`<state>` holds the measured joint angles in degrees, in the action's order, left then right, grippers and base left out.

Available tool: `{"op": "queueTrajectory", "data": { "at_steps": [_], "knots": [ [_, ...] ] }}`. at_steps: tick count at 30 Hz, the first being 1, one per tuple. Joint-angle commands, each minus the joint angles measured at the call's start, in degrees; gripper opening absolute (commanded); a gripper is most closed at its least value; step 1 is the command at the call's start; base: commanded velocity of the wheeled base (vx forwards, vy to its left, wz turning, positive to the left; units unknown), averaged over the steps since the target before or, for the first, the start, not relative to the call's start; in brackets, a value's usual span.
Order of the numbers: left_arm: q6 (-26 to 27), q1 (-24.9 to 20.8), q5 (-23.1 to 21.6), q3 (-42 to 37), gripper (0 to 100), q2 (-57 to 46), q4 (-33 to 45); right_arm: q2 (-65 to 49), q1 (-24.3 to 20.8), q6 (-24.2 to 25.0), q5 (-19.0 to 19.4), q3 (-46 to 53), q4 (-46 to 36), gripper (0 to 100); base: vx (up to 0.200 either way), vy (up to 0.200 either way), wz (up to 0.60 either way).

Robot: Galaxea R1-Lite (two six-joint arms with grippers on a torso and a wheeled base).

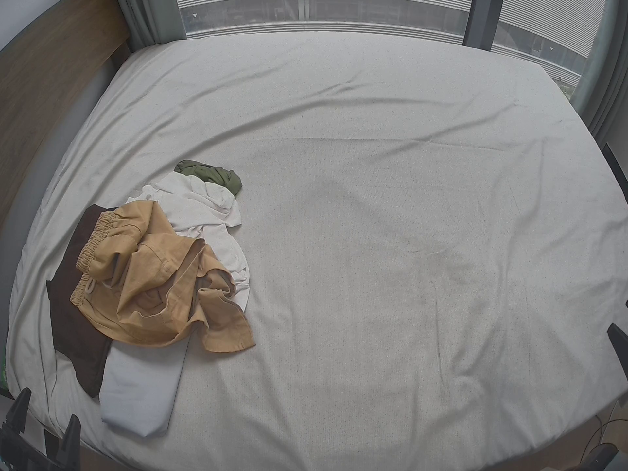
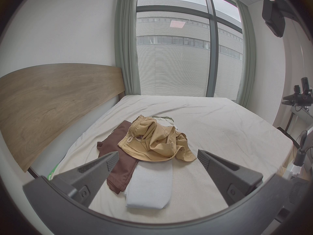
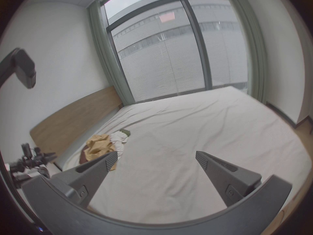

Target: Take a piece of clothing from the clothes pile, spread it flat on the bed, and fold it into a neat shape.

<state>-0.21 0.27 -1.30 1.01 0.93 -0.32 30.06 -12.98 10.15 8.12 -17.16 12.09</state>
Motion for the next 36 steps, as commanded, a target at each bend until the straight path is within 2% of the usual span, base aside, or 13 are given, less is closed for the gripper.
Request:
{"op": "queueTrajectory", "data": {
  "at_steps": [1,5,11,17,18,26,30,36],
  "knots": [
    [-0.06,0.0,-0.01,-1.01,100,-0.93,-0.03,12.21,-2.66,3.73,2.78,-4.37,0.74,100,0.0,0.0,0.0],
    [-0.06,0.0,-0.01,-1.01,100,-0.93,-0.03,17.49,-2.75,4.08,4.89,-5.16,4.61,100,0.0,0.0,0.0],
    [-0.06,0.0,-0.01,-1.01,100,-0.93,-0.03,24.25,-3.01,3.91,5.5,-5.25,11.11,100,0.0,0.0,0.0],
    [0.03,0.0,-0.01,-1.01,100,-0.93,-0.03,31.99,-7.58,4.08,5.33,-6.39,16.03,100,0.0,0.0,0.0],
    [0.03,0.0,-0.01,-1.01,100,-0.93,-0.03,35.06,-9.6,4.17,5.24,-7.53,17.0,100,0.0,0.0,0.0],
    [-0.06,0.0,0.07,-1.01,100,-0.93,-0.03,44.12,-15.23,5.4,4.63,-13.69,18.23,100,0.0,0.0,0.0],
    [-0.06,0.0,-0.01,-1.01,100,-0.93,-0.03,51.06,-19.18,5.58,2.69,-17.73,18.4,100,0.0,0.0,0.0],
    [-0.23,0.0,-0.01,-1.01,100,-0.93,-0.03,57.04,-22.0,6.81,2.52,-20.72,20.16,100,0.0,0.0,0.0]
  ]
}}
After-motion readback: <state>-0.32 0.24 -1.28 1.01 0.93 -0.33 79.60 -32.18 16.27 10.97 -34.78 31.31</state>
